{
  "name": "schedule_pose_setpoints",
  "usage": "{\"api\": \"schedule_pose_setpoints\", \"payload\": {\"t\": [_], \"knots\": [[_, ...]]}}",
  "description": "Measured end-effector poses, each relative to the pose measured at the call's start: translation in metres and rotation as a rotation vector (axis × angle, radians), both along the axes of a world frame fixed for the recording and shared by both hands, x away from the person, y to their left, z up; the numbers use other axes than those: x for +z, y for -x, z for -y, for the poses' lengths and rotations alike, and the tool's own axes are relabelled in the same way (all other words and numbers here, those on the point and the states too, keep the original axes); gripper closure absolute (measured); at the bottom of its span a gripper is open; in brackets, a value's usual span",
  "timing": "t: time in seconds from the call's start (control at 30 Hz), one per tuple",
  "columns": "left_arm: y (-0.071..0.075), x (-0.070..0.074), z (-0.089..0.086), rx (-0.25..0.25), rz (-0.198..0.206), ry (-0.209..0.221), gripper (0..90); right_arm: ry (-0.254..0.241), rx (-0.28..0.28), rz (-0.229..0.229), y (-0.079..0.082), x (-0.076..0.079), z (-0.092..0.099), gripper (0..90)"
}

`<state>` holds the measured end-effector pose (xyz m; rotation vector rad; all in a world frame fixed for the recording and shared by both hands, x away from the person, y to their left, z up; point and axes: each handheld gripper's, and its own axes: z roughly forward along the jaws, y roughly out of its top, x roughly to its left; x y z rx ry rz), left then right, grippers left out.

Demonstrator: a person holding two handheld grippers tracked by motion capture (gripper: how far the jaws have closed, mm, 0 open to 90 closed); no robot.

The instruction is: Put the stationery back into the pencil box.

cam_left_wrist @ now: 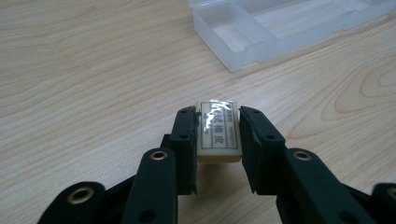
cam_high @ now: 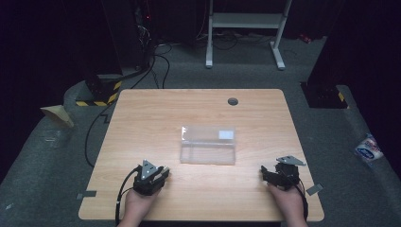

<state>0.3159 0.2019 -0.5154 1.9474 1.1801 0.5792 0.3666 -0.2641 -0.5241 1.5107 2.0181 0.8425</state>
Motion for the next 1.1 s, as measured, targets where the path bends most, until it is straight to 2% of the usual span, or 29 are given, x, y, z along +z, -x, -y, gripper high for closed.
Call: {"api": "schedule_pose_setpoints", "payload": {"t": [0.1,0.6,0.73,0.93,1.1], "knots": [[-0.001,0.001,0.001,-0.002,-0.003,0.005,67.8,-0.006,-0.017,0.001,0.001,0.0,0.0,22.3],[-0.012,0.006,0.018,-0.028,0.011,0.012,67.8,-0.004,-0.018,0.002,0.002,0.0,0.0,22.4],[-0.012,0.008,0.019,-0.024,0.017,0.024,67.8,-0.004,-0.018,0.002,0.002,0.0,0.0,22.4],[-0.013,0.012,0.019,-0.028,0.035,0.016,67.8,-0.004,-0.018,0.002,0.002,0.0,0.0,22.4],[-0.014,0.014,0.018,-0.024,0.029,0.022,67.8,-0.004,-0.019,0.002,0.002,0.0,0.0,22.4]]}}
